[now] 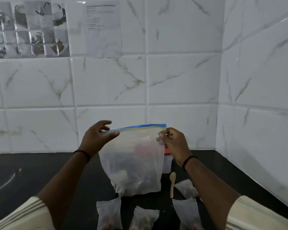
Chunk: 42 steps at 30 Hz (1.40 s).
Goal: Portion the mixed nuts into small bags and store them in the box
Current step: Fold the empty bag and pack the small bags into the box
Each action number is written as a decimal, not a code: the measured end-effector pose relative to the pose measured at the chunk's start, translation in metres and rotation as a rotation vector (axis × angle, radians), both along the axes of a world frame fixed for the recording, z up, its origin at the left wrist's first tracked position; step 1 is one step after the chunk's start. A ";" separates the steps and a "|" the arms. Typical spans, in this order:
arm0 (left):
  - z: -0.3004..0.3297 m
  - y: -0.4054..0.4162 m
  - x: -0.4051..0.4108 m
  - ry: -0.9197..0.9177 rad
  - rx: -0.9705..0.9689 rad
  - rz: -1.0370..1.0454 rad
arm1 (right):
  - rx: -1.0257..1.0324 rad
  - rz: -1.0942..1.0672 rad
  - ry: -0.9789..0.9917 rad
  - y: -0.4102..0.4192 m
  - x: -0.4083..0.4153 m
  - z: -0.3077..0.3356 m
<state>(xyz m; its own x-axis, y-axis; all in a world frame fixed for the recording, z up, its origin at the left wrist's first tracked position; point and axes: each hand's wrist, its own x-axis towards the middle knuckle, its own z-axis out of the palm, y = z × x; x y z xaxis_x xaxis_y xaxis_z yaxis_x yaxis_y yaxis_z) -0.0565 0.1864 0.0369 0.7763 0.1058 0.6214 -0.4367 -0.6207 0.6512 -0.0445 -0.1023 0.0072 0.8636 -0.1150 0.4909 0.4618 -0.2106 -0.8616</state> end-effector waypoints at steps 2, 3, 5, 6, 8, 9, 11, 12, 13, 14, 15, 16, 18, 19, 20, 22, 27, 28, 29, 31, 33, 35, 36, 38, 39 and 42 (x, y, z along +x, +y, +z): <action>-0.009 0.009 -0.001 0.057 -0.089 -0.053 | 0.045 0.025 0.004 0.001 0.001 0.000; -0.009 0.011 -0.002 0.073 -0.138 -0.078 | 0.069 0.044 -0.007 0.002 0.001 0.002; -0.007 0.009 -0.003 0.089 -0.241 -0.144 | 0.165 0.115 -0.026 0.003 -0.003 0.008; -0.004 0.009 -0.002 0.102 -0.280 -0.181 | 0.202 0.137 -0.034 0.005 -0.004 0.012; 0.002 0.009 0.000 0.163 -0.348 -0.255 | 0.223 0.115 -0.046 0.005 -0.001 0.017; 0.004 0.010 0.002 0.197 -0.372 -0.277 | 0.219 0.093 -0.048 0.004 0.001 0.018; 0.007 0.011 0.006 0.220 -0.422 -0.275 | 0.184 0.063 -0.053 0.002 0.003 0.019; 0.009 0.010 0.007 0.199 -0.463 -0.261 | 0.165 0.056 -0.060 0.001 0.004 0.020; 0.010 0.008 0.007 0.159 -0.512 -0.249 | 0.160 0.055 -0.067 -0.001 0.004 0.021; 0.012 0.005 0.008 0.116 -0.570 -0.247 | 0.162 0.061 -0.076 -0.001 0.004 0.023; 0.014 0.001 0.008 0.077 -0.629 -0.258 | 0.175 0.066 -0.083 -0.001 0.004 0.025; 0.015 -0.001 0.008 0.052 -0.686 -0.282 | 0.194 0.068 -0.091 0.000 0.004 0.027; 0.016 -0.005 0.011 0.044 -0.790 -0.356 | 0.238 0.068 -0.101 0.001 0.003 0.033; 0.015 -0.006 0.012 0.048 -0.838 -0.396 | 0.271 0.082 -0.096 0.000 0.002 0.035; 0.011 -0.006 0.015 0.048 -0.880 -0.427 | 0.312 0.109 -0.080 -0.001 0.002 0.035; -0.004 -0.008 0.020 0.051 -0.919 -0.435 | 0.364 0.157 0.002 -0.004 0.005 0.023; -0.085 -0.011 0.016 0.213 -0.738 -0.379 | 0.265 0.250 0.248 -0.005 0.002 -0.055; -0.100 -0.009 0.014 0.262 -0.696 -0.414 | 0.224 0.284 0.285 -0.005 0.000 -0.070; -0.113 -0.006 0.014 0.317 -0.641 -0.461 | 0.174 0.317 0.316 -0.006 -0.001 -0.083; -0.130 0.003 0.016 0.431 -0.509 -0.531 | 0.032 0.355 0.348 -0.008 -0.003 -0.099; -0.139 0.011 0.020 0.510 -0.406 -0.533 | -0.059 0.379 0.357 -0.010 0.000 -0.105; -0.142 0.013 0.022 0.506 -0.373 -0.480 | -0.068 0.374 0.352 -0.013 0.004 -0.105; -0.143 0.012 0.023 0.486 -0.376 -0.454 | -0.066 0.353 0.347 -0.014 0.007 -0.107; -0.141 0.010 0.026 0.450 -0.385 -0.402 | -0.114 0.277 0.325 -0.016 0.012 -0.108; -0.140 0.008 0.027 0.430 -0.380 -0.378 | -0.152 0.240 0.317 -0.018 0.014 -0.109; -0.142 0.010 0.030 0.400 -0.408 -0.336 | -0.205 0.208 0.307 -0.022 0.017 -0.112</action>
